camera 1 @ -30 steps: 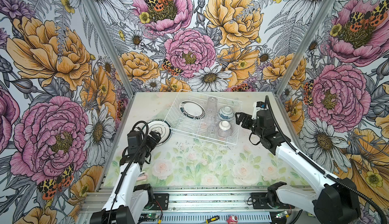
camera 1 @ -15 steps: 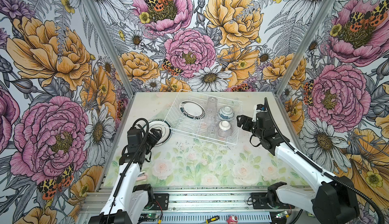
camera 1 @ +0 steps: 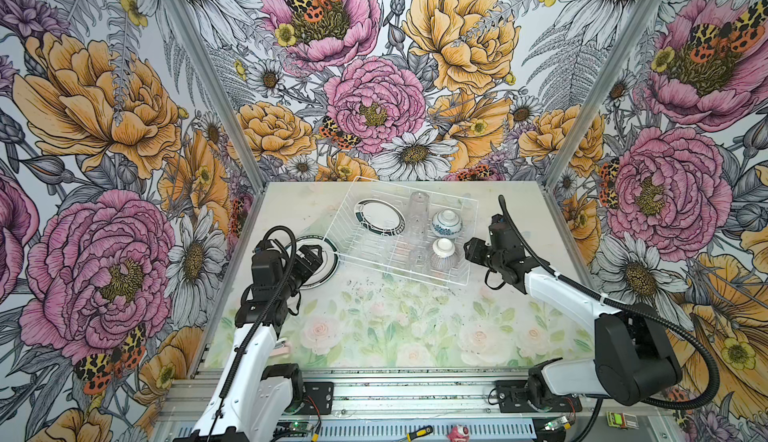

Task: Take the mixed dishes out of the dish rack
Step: 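Reach the right gripper into the rack to the red-and-green-rimmed plate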

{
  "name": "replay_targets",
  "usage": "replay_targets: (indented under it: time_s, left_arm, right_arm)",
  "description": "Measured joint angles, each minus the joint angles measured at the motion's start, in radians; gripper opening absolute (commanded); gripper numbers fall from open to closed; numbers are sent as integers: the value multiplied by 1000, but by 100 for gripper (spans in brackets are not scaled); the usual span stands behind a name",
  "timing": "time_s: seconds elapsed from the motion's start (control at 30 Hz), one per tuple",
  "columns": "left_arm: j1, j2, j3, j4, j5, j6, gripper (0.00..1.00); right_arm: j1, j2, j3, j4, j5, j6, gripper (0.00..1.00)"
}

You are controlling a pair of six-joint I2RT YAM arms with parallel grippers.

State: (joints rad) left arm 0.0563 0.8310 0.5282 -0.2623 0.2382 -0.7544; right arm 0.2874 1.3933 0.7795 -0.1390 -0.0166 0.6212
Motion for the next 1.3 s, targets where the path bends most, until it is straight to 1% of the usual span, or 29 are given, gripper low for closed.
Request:
replay_targets:
  time_s: [0.07, 0.2, 0.43, 0.63, 0.97, 1.0, 1.03, 1.1, 1.17, 1.3]
  left_arm:
    - [-2, 0, -1, 10, -5, 0, 99]
    - [-2, -6, -6, 24, -14, 0, 99]
    - [-3, -6, -14, 28, -19, 0, 99]
    - [-7, -6, -16, 29, -22, 0, 99]
    - [-7, -6, -17, 35, -22, -1, 99]
    - [-7, -6, -17, 35, -22, -1, 99]
    - [-7, -6, -17, 35, -22, -1, 99]
    - [-7, -6, -17, 35, -22, -1, 99]
    - [-7, -6, -19, 39, -22, -1, 99]
    - [-8, -6, -35, 59, -22, -2, 99]
  right_arm:
    - [-1, 13, 7, 0, 2, 0, 37]
    - [-1, 30, 22, 1, 6, 6, 30]
    - [-16, 74, 61, 8, 3, -9, 12]
    - [-66, 130, 106, 16, -1, -18, 13]
    - [-166, 201, 171, 18, -53, -71, 12]
    - [-183, 207, 178, 17, -70, -81, 14]
    - [-196, 213, 185, 16, -87, -86, 19]
    - [-226, 225, 201, 11, -110, -80, 35]
    - [-245, 230, 213, 5, -128, -84, 46]
    - [-259, 222, 230, 0, -161, -113, 57]
